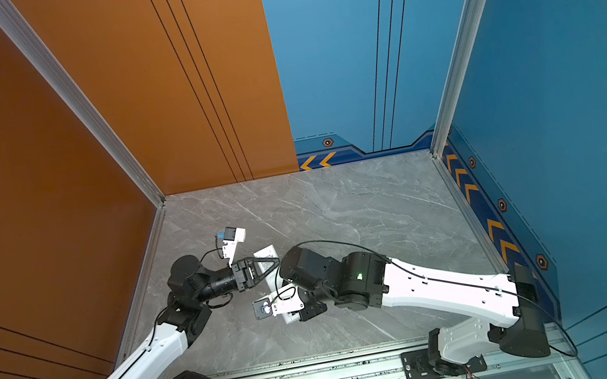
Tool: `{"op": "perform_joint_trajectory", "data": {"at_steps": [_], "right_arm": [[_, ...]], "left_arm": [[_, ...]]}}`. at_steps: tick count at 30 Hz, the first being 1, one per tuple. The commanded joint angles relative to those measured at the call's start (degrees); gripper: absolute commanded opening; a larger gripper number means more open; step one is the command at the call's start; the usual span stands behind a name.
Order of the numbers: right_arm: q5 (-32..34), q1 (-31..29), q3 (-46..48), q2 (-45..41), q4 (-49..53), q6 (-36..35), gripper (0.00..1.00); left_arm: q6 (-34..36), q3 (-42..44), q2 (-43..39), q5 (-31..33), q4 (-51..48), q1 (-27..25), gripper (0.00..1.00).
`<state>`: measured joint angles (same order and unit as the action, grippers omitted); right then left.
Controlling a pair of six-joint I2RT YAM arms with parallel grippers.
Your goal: Load the batteries into the remote control
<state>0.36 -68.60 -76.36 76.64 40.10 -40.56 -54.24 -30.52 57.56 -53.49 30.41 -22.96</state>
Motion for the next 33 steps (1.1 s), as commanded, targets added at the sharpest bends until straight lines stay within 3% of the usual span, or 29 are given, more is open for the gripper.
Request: {"op": "perform_joint_trajectory", "data": {"at_steps": [1, 33], "right_arm": [[1.6, -0.3, -1.6, 0.6, 1.6, -0.6, 0.24], [0.4, -0.1, -1.9, 2.7, 2.8, -0.8, 0.19]], "left_arm": [[1.0, -1.7, 0.1, -1.8, 0.9, -0.4, 0.00], [1.1, -1.8, -0.2, -1.3, -0.4, -0.1, 0.00]]}}
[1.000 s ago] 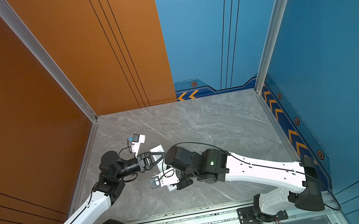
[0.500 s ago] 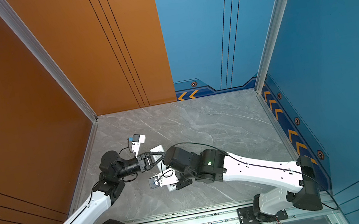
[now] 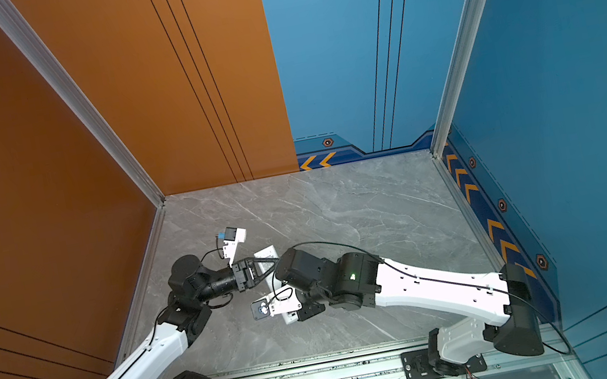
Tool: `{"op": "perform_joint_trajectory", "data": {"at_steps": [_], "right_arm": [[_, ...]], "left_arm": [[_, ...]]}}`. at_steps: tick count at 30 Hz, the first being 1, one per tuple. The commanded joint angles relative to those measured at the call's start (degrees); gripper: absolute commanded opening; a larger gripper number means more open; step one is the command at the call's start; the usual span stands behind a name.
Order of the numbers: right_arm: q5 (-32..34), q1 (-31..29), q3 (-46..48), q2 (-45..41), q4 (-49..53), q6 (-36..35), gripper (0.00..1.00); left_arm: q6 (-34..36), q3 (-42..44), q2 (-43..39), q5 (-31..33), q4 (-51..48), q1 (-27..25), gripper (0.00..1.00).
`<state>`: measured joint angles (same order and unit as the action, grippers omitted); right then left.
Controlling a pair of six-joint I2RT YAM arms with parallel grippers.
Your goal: Load the batteries into the remote control
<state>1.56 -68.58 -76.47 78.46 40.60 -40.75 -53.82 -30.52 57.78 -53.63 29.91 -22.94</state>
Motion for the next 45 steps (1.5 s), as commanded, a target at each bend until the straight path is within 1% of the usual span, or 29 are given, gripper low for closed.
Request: {"op": "perform_joint_trajectory", "data": {"at_steps": [1, 10, 23, 45], "right_arm": [[-1.0, -0.2, -1.7, 0.8, 2.2, -0.6, 0.19], [-0.9, -0.6, -1.9, 1.7, 3.1, -0.6, 0.18], [2.5, -2.3, -3.3, 4.4, 5.2, -1.3, 0.15], [3.8, -3.2, -3.7, 6.0, 5.3, -1.4, 0.13]], "left_arm": [[0.6, -1.8, -0.4, -1.2, 0.1, -0.2, 0.00], [0.4, -1.8, -0.7, -1.3, 0.1, -0.2, 0.00], [0.4, -1.5, -1.2, -1.4, 0.0, -0.1, 0.00], [0.2, -1.1, -2.4, -1.5, 0.1, 0.0, 0.00]]}}
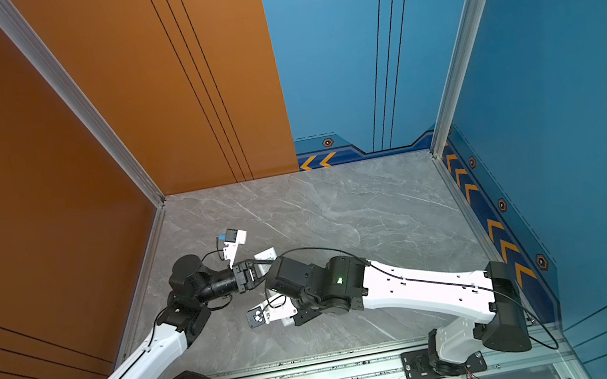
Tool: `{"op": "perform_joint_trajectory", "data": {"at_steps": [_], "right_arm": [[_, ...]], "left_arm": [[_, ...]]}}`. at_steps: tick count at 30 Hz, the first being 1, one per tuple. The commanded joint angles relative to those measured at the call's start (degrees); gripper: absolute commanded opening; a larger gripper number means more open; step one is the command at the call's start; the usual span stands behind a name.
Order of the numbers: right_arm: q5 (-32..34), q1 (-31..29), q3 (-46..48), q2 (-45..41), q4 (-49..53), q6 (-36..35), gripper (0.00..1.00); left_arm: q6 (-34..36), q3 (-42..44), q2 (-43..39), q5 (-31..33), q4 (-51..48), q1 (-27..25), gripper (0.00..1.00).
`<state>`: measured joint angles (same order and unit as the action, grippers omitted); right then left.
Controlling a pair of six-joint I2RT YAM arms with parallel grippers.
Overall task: Load the batteries into the remote control
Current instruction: 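Press the battery down into the compartment with the right gripper fingertips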
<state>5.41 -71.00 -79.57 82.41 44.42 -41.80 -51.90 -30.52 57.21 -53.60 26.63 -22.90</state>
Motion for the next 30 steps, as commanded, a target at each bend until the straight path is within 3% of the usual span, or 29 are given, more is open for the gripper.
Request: {"op": "perform_joint_trajectory", "data": {"at_steps": [1, 30], "right_arm": [[0.0, -0.9, -0.5, 2.1, 1.5, -0.4, 0.13], [3.6, -1.1, -1.5, 5.6, 1.5, -0.4, 0.06]], "left_arm": [[-1.7, -1.1, -1.8, -1.5, 3.3, 0.0, 0.00], [-1.3, -1.6, -3.0, -1.7, 1.8, 0.5, 0.00]]}}
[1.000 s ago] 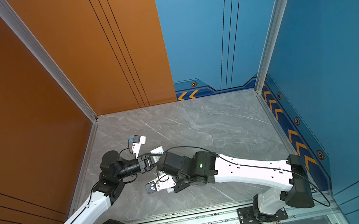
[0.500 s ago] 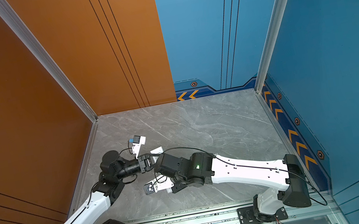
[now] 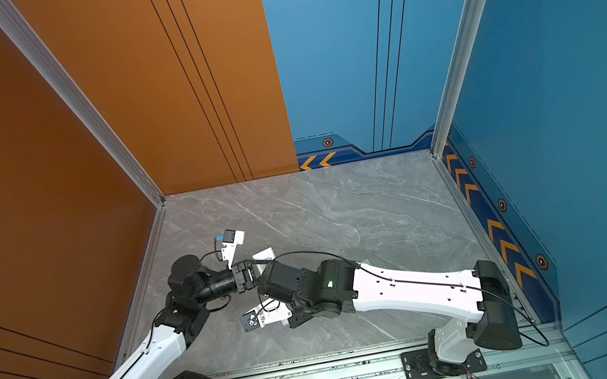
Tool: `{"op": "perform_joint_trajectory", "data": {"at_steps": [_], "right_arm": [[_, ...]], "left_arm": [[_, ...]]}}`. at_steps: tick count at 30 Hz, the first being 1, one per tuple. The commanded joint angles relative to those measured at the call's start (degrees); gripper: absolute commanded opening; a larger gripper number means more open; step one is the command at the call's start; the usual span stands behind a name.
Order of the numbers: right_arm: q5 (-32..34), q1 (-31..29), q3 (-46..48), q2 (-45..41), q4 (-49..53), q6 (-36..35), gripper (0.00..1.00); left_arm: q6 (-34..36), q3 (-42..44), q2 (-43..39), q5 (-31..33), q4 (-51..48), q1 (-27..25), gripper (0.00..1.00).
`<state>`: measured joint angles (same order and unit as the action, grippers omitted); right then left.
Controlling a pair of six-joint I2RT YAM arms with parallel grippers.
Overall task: Load the batteries into the remote control
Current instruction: 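Press the battery down into the compartment with the right gripper fingertips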
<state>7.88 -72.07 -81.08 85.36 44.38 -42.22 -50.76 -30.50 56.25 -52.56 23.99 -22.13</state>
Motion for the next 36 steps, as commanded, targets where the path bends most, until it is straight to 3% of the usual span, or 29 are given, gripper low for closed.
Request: {"op": "perform_joint_trajectory", "data": {"at_steps": [1, 17, 36], "right_arm": [[1.2, 0.1, 0.0, 2.7, 1.6, 0.1, 0.05], [2.0, 0.3, -0.1, 3.6, 1.5, 0.6, 0.01], [-0.1, -1.5, 0.2, -2.4, -0.9, 2.4, 0.07]], "left_arm": [[-2.4, -1.6, -2.1, -2.7, 4.5, -0.2, 0.00], [-2.4, -1.1, -2.7, -2.5, 4.4, 0.0, 0.00], [1.1, -1.3, -3.4, -0.4, -1.1, 1.0, 0.00]]}}
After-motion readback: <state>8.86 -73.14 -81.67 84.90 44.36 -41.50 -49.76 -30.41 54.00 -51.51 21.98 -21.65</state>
